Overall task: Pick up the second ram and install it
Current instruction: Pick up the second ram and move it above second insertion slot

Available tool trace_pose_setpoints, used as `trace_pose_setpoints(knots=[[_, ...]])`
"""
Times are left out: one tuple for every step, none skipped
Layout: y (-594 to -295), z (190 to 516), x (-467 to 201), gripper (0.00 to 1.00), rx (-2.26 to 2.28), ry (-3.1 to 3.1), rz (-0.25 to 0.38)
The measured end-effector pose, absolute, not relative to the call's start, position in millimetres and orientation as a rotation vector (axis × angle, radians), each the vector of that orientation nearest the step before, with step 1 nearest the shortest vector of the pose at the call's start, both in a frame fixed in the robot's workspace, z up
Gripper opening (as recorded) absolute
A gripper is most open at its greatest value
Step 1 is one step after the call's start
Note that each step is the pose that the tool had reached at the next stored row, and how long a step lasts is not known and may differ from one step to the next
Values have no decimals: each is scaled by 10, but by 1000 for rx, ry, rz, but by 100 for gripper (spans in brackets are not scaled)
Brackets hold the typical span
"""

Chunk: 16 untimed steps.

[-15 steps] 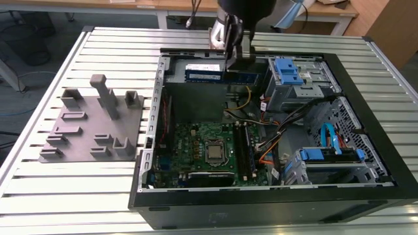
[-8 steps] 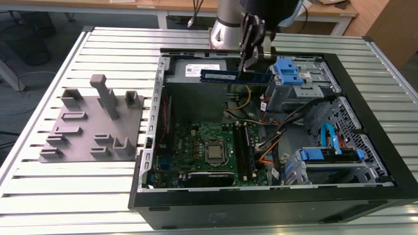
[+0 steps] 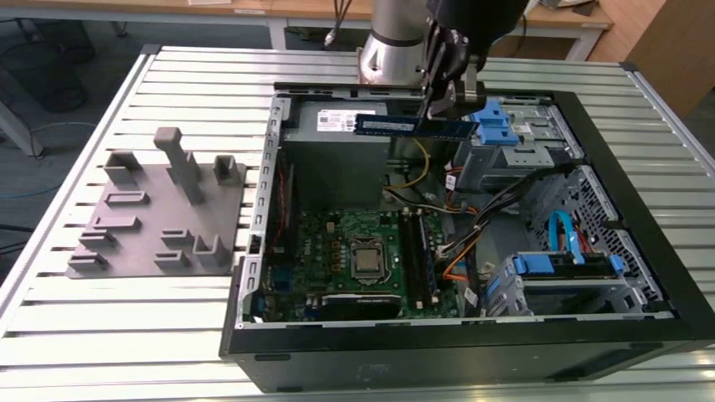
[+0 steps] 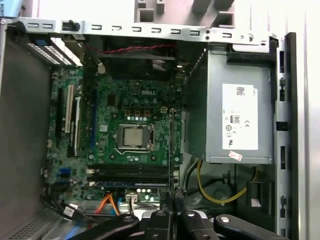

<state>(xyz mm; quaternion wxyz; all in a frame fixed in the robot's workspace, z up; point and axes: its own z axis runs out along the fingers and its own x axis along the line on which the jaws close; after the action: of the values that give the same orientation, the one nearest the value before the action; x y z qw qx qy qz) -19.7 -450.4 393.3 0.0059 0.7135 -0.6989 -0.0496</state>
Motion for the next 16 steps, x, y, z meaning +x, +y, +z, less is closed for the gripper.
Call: trace_pose_setpoints(knots=[[-4506,3922,-197,14,2236,-2190,-162],[-4511,3910,-197,14,2237,-2190,-163],[-4519,3901,-197,14,2236,-2190,-163],[-4531,3889,-197,14,2236,-2190,-162],[-4549,3875,-197,14,2236,-2190,-162],[-4571,3859,-197,14,2236,-2190,-162],[-4595,3843,-196,14,2236,-2190,-162],[-4620,3825,-196,14,2236,-2190,-162],[-4645,3808,-195,14,2236,-2190,-162],[-4669,3789,-194,14,2236,-2190,-163],[-4689,3772,-193,14,2236,-2190,-162],[-4706,3753,-193,14,2236,-2190,-163],[-4722,3734,-193,14,2236,-2190,-163],[-4738,3716,-193,14,2236,-2190,-163],[-4753,3698,-193,14,2236,-2190,-163],[-4765,3681,-193,14,2236,-2190,-162]])
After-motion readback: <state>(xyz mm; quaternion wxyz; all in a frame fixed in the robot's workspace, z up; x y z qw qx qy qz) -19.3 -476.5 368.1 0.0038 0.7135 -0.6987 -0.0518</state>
